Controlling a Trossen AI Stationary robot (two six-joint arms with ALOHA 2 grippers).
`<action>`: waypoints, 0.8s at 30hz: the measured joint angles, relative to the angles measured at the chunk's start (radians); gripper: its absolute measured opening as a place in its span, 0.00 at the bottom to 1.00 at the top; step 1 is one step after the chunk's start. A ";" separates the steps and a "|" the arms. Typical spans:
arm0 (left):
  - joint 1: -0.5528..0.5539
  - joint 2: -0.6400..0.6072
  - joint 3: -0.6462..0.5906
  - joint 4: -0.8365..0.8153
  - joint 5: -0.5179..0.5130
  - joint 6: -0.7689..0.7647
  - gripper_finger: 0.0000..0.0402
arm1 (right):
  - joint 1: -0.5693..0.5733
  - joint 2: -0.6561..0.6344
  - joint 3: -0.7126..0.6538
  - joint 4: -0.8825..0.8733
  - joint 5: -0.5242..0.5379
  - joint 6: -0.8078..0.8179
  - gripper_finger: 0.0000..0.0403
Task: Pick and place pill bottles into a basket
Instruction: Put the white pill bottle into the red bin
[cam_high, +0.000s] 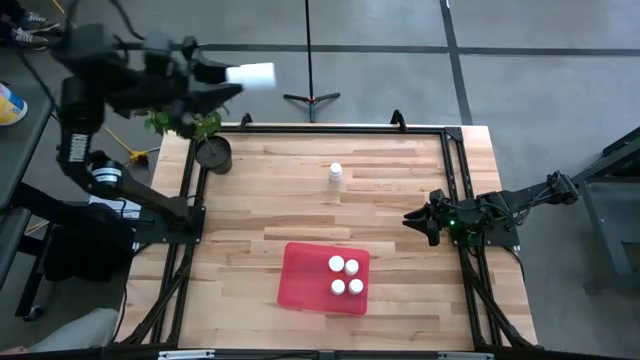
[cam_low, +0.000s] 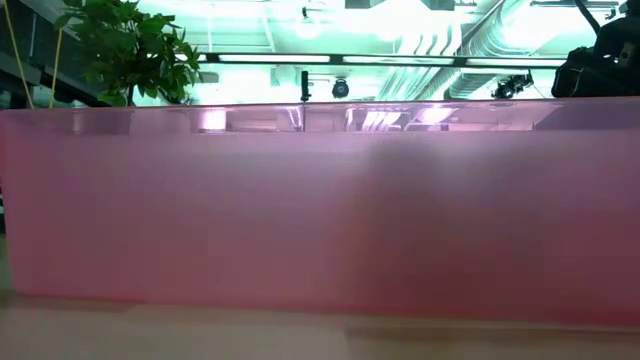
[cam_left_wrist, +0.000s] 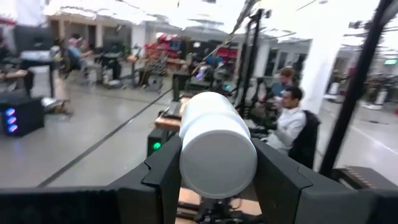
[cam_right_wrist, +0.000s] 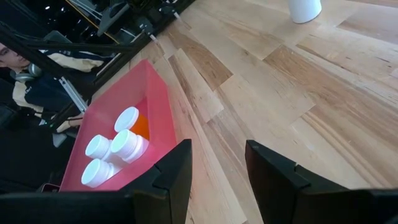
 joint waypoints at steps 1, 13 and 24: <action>0.000 -0.012 0.000 -0.001 0.014 0.002 0.49 | 0.000 0.000 0.000 0.000 0.000 0.000 0.35; 0.000 -0.086 0.000 -0.264 0.250 -0.012 0.49 | 0.000 0.000 0.000 0.000 0.001 0.019 0.35; 0.000 -0.087 -0.006 -0.378 0.371 -0.022 0.49 | 0.000 0.000 0.000 0.000 0.003 0.031 0.35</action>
